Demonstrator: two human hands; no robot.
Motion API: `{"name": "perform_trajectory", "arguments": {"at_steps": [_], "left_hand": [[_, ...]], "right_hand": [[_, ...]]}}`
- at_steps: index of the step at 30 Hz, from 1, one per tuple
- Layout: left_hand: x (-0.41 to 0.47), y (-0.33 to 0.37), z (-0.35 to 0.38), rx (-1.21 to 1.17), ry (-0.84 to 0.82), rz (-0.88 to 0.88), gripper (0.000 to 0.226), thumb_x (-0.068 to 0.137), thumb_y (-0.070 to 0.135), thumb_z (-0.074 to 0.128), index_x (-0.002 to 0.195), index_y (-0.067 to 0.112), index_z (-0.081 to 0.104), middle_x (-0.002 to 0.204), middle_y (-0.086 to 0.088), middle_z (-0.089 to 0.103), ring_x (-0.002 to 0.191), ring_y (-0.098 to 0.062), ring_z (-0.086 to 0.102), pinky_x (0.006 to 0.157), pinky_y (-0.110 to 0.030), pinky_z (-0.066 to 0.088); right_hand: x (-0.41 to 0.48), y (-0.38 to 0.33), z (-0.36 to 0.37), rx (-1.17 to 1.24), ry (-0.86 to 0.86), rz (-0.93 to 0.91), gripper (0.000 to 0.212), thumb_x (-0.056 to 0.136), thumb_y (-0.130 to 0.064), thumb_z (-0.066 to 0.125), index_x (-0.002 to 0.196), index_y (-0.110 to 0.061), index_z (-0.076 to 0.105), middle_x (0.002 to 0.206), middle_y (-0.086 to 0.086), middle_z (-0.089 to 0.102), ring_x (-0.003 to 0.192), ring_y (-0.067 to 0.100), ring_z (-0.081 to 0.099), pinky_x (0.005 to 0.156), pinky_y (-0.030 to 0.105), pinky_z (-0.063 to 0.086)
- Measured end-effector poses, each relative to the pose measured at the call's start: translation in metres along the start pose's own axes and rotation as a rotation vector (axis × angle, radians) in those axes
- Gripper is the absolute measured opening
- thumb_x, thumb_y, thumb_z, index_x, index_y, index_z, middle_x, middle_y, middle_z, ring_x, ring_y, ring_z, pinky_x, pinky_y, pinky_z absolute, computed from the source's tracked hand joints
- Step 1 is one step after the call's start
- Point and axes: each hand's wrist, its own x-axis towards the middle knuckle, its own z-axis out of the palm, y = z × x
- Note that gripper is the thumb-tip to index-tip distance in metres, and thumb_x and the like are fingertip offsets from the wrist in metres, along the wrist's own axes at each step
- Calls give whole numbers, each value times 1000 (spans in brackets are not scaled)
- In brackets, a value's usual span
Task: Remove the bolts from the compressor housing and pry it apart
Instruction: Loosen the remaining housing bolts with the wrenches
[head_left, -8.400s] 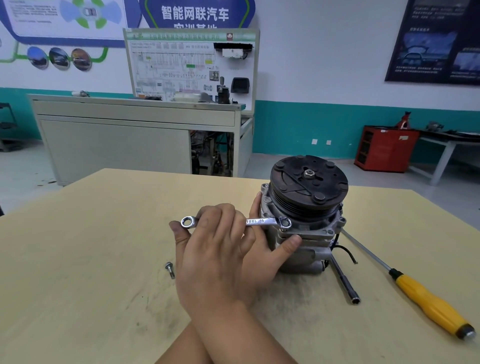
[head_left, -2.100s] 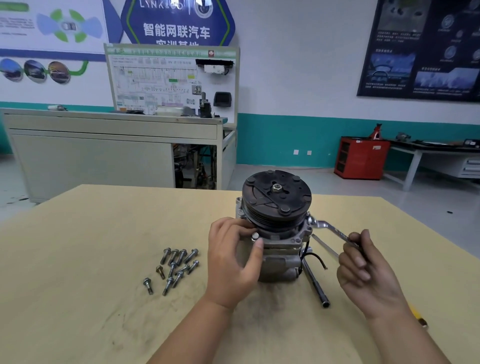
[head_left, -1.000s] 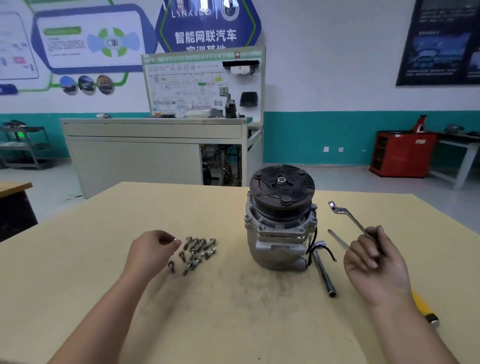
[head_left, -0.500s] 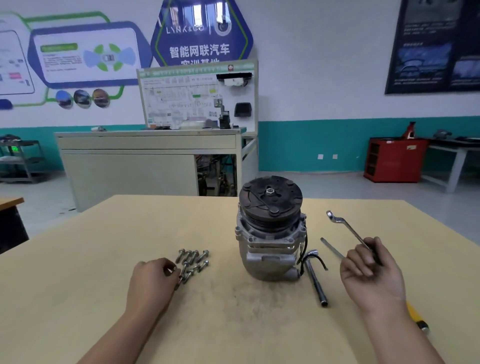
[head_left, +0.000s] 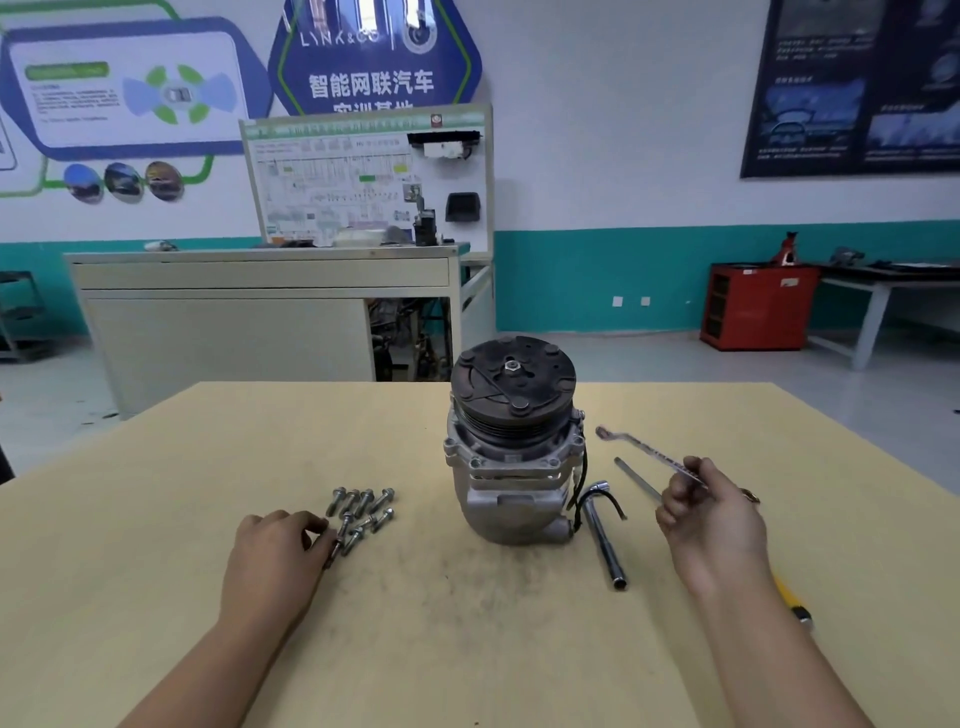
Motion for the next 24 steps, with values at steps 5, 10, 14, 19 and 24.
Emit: {"name": "perform_trajectory", "arguments": {"at_steps": [5,10,14,19,24], "left_hand": [[0,1,1,0,11,-3,20,92,30,60,99,17,74,71,1,54,82,-26,43,77,-33,34],[-2,3,2,-27,41,-35,29,91,28,61,111,8,69,88,-9,67,96,-35,48,89,-39,36],[-2,7,0,-55,31,-39,31,91,27,62,116,9,67,93,-8,67,102,-35,48,91,-38,35],[-5,9,-5,-84,-8,-46,31,92,26,60,119,12,64,90,-3,65,100,-32,48,87,-37,37],[-6,11,-9,-168,2,-62,32,91,27,61,121,14,61,80,4,63,96,-27,45,76,-37,37]], "right_hand": [[5,15,-2,-641,137,-262,20,96,-15,47,77,-19,46,62,7,56,52,18,46,50,27,33],[9,20,-4,-799,121,-225,21,97,-16,44,77,-18,47,70,8,61,64,22,52,58,31,37],[8,19,-5,-855,125,-169,17,95,-11,46,79,-16,49,74,8,64,65,20,56,55,28,37],[2,21,-3,-1021,120,-262,8,88,-7,53,83,-13,53,79,12,67,71,29,61,57,30,41],[-1,22,-4,-1177,152,-376,6,87,-4,55,86,-5,49,81,18,66,76,36,61,62,35,45]]}}
